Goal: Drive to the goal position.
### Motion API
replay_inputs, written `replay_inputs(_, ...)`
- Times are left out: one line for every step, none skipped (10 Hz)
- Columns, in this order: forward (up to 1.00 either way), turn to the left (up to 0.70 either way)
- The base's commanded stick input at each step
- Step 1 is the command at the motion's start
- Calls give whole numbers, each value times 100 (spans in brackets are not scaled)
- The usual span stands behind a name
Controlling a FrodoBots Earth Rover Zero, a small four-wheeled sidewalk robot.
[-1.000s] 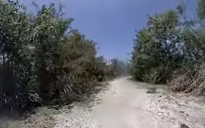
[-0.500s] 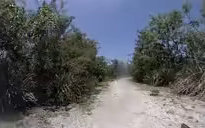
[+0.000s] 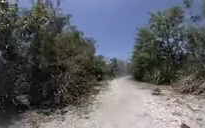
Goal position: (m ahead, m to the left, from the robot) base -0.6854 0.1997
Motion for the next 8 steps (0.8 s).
replay_inputs(30, 0)
replay_inputs(30, 0)
replay_inputs(30, 0)
replay_inputs(30, 0)
replay_inputs(30, 0)
replay_inputs(30, 0)
replay_inputs(30, 0)
replay_inputs(30, 0)
